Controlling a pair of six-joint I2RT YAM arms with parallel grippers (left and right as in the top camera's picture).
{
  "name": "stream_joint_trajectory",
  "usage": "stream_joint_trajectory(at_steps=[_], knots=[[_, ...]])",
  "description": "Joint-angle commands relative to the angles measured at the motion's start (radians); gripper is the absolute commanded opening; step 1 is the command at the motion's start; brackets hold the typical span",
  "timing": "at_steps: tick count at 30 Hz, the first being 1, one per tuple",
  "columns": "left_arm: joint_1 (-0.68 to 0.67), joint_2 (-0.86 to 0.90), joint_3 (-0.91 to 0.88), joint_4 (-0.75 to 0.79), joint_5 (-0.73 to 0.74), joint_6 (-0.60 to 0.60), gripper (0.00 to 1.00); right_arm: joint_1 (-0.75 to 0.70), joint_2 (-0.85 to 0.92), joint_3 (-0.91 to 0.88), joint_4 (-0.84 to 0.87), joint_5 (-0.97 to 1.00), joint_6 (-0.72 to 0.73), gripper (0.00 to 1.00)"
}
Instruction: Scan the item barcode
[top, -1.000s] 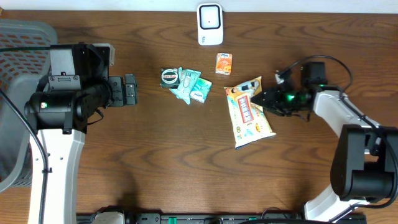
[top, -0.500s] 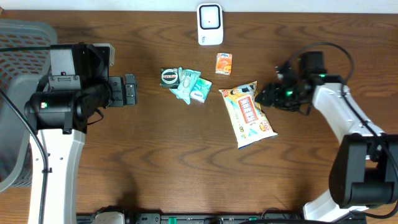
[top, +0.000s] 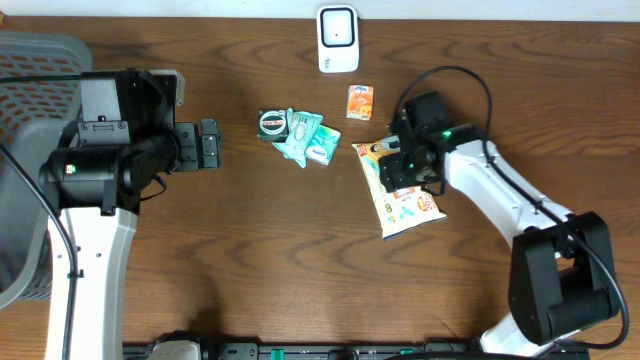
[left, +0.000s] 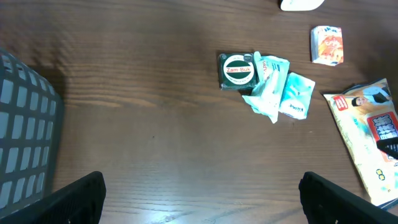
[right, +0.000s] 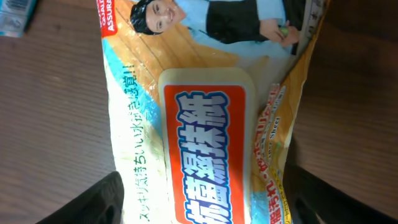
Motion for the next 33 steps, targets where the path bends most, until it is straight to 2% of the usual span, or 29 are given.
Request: stream_joint_trajectory(at_steps=[1,8,13,15,18,23,33], knots=[[0.005,0.003,0.007,-0.002,-0.006,0.013,0.98,0.023,0.002,-0.014,0.0,0.071,-0.003,0.77],[0.005,0.003,0.007,-0.002,-0.006,0.013,0.98,0.031,0.078,-0.015,0.003,0.071,0.015,0.64],[0.005,0.003,0.007,-0.002,-0.006,0.013,0.98,0.031,0.123,-0.015,0.003,0.06,0.016,0.41],[0.005,0.003,0.007,-0.002,-0.006,0.013,0.98,0.031,0.126,-0.015,0.003,0.056,0.018,0.29],[0.005,0.003,0.007,-0.002,-0.006,0.013,0.98,0.031,0.127,-0.014,0.006,0.056,0.024,0.01],[0.005,0.003,0.007,-0.002,-0.006,0.013,0.98,0.028,0.119,0.026,-0.006,0.052,0.085,0.01],[0.005,0.003,0.007,-0.002,-0.006,0.013,0.98,0.021,0.044,0.309,-0.023,0.052,0.117,0.01]])
